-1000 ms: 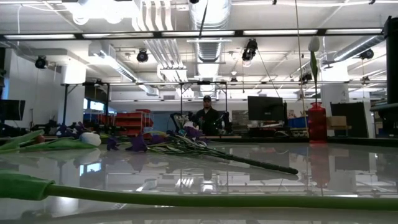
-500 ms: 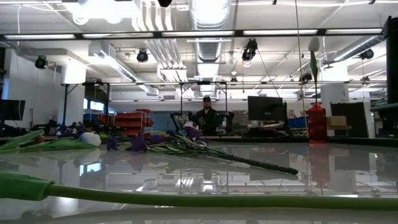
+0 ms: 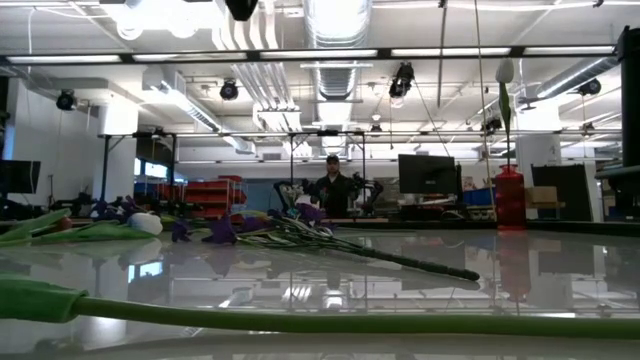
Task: Sort flowers into vase by color
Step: Put the top right white tulip into the red flower vase
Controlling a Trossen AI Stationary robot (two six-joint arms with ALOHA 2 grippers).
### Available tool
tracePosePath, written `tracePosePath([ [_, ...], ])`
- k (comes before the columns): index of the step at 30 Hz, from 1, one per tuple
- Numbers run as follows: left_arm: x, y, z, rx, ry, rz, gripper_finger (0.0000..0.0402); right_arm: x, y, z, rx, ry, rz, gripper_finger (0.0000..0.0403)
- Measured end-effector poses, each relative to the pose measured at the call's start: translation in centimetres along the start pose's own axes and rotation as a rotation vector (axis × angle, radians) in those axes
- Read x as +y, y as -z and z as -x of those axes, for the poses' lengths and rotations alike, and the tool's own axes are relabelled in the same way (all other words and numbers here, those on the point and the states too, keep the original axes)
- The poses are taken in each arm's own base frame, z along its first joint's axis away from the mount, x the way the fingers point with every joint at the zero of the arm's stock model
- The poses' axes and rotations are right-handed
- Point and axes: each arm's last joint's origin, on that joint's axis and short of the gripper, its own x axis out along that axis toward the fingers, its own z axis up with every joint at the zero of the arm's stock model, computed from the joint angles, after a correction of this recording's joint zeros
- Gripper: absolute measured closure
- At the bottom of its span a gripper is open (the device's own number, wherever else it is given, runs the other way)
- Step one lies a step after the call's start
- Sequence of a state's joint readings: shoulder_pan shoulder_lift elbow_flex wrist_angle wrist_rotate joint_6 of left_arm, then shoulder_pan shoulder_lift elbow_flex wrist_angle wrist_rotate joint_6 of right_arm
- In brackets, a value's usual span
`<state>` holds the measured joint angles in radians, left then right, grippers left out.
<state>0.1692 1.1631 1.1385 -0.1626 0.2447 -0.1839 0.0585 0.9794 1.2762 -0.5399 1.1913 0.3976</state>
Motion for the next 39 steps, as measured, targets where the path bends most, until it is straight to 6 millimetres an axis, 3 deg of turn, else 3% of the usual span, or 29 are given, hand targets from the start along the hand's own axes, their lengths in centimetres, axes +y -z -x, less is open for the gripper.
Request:
tracePosePath([
  [10, 0.2, 0.3, -0.4, -0.062, 0.012, 0.019, 0.0242, -3.4, -2.3, 0.0, -0.147, 0.353, -0.08, 0.039],
  [17, 0.5, 0.3, -1.5, -0.064, 0.013, 0.033, 0.0242, -4.0, -3.6, -3.2, -0.153, 0.315, -0.104, 0.039],
  [23, 0.4, -0.2, -2.0, -0.064, 0.023, 0.057, 0.0242, -6.2, -5.1, -6.1, -0.2, 0.374, -0.053, 0.039],
  [29, 0.2, -0.2, -1.8, -0.049, 0.05, 0.074, 0.0242, -8.5, -5.4, -7.5, -0.202, 0.514, -0.027, 0.039],
  [35, 0.2, 0.2, -1.6, -0.006, 0.042, 0.082, 0.0242, -10.4, -5.6, -7.7, -0.222, 0.649, -0.081, 0.039],
  [39, 0.3, 0.2, -1.7, -0.012, 0.025, 0.066, 0.0242, -11.1, -4.2, -8.0, -0.128, 0.69, -0.044, 0.039],
])
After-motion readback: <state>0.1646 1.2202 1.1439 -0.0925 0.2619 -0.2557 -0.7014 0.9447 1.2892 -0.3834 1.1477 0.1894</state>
